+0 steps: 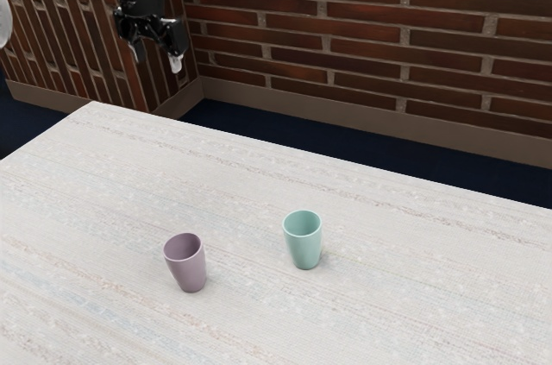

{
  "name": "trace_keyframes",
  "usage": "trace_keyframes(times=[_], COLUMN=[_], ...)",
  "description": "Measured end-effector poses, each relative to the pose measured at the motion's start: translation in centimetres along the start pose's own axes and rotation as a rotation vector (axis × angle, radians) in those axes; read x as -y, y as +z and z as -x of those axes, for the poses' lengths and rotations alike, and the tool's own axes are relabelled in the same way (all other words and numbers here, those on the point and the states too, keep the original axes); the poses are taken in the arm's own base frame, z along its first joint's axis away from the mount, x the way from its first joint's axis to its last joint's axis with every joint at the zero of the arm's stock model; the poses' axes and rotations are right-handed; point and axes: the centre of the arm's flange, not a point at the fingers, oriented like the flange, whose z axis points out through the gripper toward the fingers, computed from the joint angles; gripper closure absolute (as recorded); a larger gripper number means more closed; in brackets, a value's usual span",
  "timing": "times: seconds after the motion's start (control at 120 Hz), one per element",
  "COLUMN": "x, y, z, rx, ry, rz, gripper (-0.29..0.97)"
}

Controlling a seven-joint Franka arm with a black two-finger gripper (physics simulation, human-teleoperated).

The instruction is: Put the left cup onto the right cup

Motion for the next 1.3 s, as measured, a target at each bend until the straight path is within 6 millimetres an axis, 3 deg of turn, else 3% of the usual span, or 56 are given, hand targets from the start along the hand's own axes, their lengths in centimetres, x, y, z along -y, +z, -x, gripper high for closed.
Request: trace_keyframes(times=[0.375,0.475,0.633,0.808,0.933,1.117,1.3], x=[-2.5,-1.4,-0.1,-2.1,-3.0,-3.6,-5.9], y=[0.0,1.7,6.5,12.0,15.1,17.3,18.8], z=[1.6,2.7,3.0,3.3,4.8,6.7,8.7], rx=[0.047,0.082,0.123,0.138,0.135,0.106,0.105], ry=[0.079,0.069,0.056,0.094,0.102,0.097,0.104], rz=[0.023,0.04,0.056,0.074,0.098,0.115,0.127], gripper=[0.02,0.02,0.02,0.02,0.02,0.02,0.02])
